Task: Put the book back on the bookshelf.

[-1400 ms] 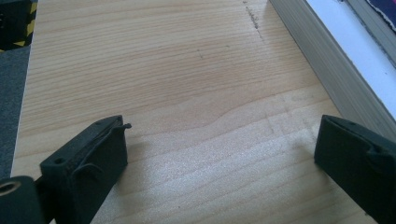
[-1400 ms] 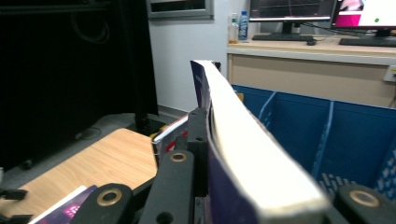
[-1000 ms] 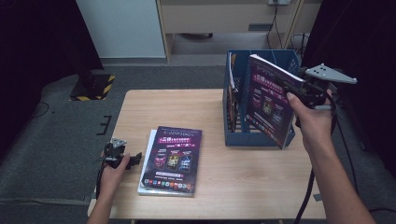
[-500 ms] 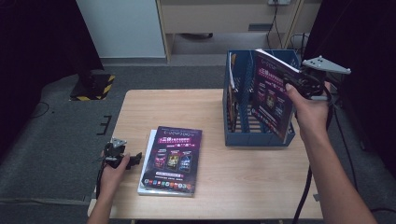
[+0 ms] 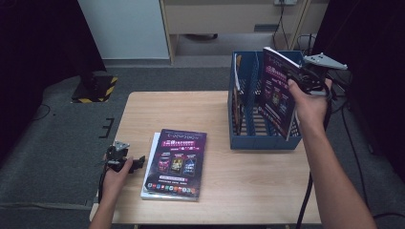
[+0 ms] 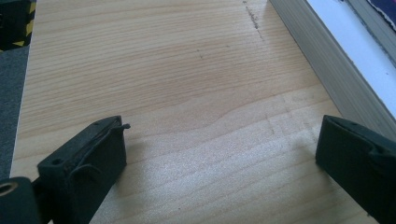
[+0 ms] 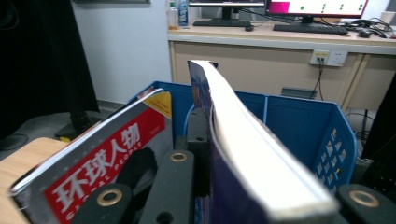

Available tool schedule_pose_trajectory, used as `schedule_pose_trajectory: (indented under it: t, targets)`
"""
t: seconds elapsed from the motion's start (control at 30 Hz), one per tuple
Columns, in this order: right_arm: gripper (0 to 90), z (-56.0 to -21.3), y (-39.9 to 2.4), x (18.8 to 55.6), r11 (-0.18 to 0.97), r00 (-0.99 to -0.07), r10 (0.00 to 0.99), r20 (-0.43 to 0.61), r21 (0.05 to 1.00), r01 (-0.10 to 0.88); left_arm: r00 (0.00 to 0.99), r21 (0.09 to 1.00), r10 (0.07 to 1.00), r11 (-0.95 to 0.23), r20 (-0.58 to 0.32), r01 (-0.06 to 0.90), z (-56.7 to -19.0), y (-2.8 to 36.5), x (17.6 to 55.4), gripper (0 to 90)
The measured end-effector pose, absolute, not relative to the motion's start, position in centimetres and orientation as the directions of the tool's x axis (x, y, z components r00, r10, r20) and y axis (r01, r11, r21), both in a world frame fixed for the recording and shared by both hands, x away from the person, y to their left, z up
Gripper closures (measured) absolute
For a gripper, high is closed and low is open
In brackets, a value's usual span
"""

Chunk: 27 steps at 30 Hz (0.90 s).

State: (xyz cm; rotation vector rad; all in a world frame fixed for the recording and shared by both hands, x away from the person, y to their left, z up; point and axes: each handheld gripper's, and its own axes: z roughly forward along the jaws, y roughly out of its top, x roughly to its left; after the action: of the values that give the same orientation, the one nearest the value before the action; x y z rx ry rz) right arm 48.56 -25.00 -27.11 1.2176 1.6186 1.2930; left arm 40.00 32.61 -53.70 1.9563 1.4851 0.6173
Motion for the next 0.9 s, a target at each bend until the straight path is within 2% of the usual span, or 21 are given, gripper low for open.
schedule_pose_trajectory:
  t: [0.9]
  targets:
    - [82.2, -27.5, -24.1, 51.2, 0.027, -0.263, 0.964, 0.037, 0.972, 0.235, 0.264, 0.705, 0.964, -0.19, 0.004, 0.683, -53.7, 32.6, 40.0, 0.8]
